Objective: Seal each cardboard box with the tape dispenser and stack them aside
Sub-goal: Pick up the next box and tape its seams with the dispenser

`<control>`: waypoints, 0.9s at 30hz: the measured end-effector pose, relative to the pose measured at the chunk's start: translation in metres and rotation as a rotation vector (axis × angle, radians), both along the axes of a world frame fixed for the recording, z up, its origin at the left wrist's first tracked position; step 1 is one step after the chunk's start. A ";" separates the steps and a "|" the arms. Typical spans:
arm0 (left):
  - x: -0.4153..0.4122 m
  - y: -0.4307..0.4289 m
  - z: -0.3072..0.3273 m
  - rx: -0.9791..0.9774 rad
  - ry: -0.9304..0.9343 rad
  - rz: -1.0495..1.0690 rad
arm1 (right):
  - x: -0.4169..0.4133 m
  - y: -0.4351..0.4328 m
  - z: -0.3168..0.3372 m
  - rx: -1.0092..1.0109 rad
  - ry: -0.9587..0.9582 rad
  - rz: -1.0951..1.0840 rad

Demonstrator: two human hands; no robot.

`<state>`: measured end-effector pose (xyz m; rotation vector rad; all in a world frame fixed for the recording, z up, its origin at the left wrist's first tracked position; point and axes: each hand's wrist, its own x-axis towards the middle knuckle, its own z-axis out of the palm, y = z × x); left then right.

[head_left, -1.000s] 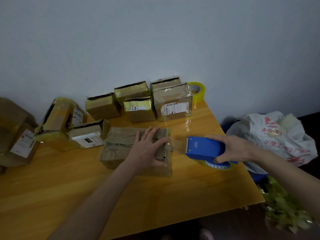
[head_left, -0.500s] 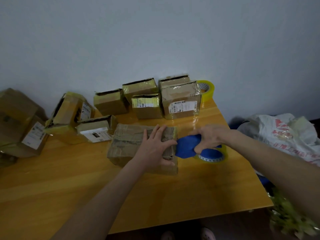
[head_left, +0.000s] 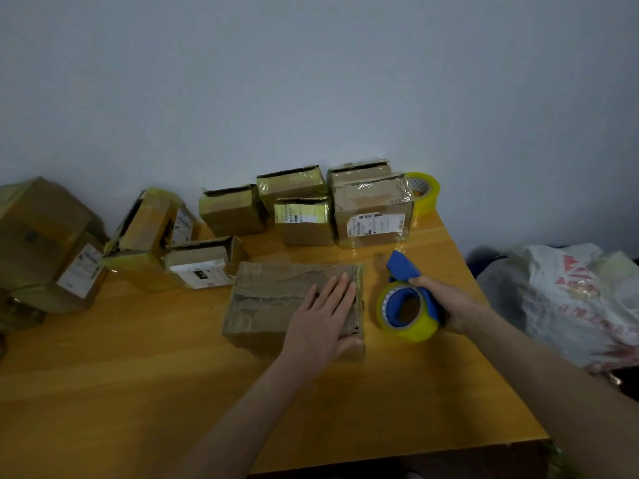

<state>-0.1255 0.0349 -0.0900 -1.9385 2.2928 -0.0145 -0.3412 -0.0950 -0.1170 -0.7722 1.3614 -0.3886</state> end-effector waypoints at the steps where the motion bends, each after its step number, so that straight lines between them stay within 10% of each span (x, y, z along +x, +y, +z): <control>1: 0.000 0.000 0.001 0.004 0.010 0.002 | 0.003 0.005 -0.007 0.066 -0.033 -0.040; 7: 0.007 0.002 0.011 0.041 0.147 -0.030 | 0.018 0.007 0.008 -0.469 0.582 0.335; 11: 0.035 0.005 0.024 -0.134 0.318 0.166 | 0.065 0.046 0.049 -0.903 0.537 0.416; 27: 0.098 0.031 0.012 -0.065 0.152 0.582 | 0.115 0.092 0.043 -0.769 0.725 0.609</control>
